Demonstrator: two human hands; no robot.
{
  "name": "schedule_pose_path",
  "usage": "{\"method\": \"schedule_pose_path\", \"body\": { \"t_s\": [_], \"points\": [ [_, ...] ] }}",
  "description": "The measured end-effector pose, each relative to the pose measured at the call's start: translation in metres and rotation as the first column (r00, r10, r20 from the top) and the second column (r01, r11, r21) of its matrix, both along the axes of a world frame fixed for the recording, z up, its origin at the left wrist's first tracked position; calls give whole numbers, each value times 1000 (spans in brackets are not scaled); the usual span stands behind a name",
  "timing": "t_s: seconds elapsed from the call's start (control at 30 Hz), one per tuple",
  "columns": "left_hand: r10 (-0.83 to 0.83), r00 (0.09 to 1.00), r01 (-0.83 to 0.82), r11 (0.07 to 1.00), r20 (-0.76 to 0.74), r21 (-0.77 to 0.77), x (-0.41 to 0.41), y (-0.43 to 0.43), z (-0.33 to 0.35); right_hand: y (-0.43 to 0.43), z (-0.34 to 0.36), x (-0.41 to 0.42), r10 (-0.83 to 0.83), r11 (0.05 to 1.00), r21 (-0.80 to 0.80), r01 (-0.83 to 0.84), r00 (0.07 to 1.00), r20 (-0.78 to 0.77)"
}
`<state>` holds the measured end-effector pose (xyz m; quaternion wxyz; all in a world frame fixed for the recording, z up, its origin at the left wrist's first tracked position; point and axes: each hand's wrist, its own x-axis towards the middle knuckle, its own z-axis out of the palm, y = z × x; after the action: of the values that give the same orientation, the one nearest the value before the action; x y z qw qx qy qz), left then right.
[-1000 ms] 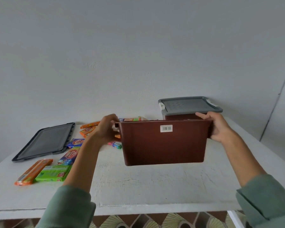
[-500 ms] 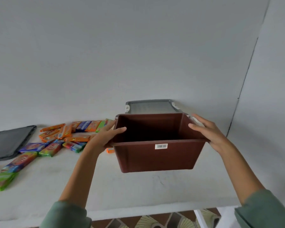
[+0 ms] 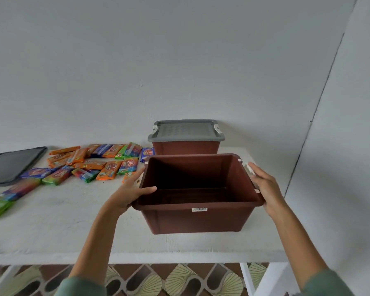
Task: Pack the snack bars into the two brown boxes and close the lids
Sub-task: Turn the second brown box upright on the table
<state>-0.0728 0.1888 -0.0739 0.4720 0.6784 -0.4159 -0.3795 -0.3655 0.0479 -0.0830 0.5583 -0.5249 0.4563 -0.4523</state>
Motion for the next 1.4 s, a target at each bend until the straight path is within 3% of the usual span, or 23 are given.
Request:
{"method": "schedule_pose_path", "body": {
  "t_s": [0.13,0.4,0.57,0.63,0.7,0.77,0.87,0.93,1.0,1.07,1.1,1.27,1.4],
  "points": [
    [-40,993,32,997,108,72,5,-2,4,1,3,-1,-2,1000,12,2,1000,-2],
    [-83,996,84,992,-11,98,6,-1,0,3,-3,0,-103,994,23,104,994,-31],
    [-52,999,51,979,-1,200,15,-5,-4,0,-14,-10,-38,979,203,9,990,138],
    [-62,998,64,972,-16,226,22,-5,-8,-3,-13,-10,19,977,208,-34,997,72],
    [-52,998,42,962,30,270,27,-12,-9,-12,-6,-8,15,990,142,4,991,-136],
    [5,971,-61,972,239,225,23,-23,-4,-21,10,-3,-36,999,-18,32,949,-313],
    [95,854,-133,990,512,38,9,-43,11,-31,31,13,-19,968,-222,-118,847,-532],
    [47,757,-101,994,652,46,2,-56,11,-38,34,29,-3,936,-250,-248,704,-710],
    [-50,631,-106,983,774,150,-1,-65,0,-43,25,43,-1,911,-224,-346,541,-841],
    [-109,494,-139,970,863,202,-2,-69,-9,-44,15,48,-12,895,-175,-411,369,-929],
    [-112,458,-150,968,882,201,-2,-69,-11,-45,13,47,-17,894,-162,-418,330,-944],
    [-95,467,-149,971,879,184,0,-70,-12,-42,18,46,-23,895,-153,-419,299,-954],
    [-99,582,-97,977,807,189,1,-66,-3,-45,18,48,-20,907,-141,-396,294,-956]
  ]
}}
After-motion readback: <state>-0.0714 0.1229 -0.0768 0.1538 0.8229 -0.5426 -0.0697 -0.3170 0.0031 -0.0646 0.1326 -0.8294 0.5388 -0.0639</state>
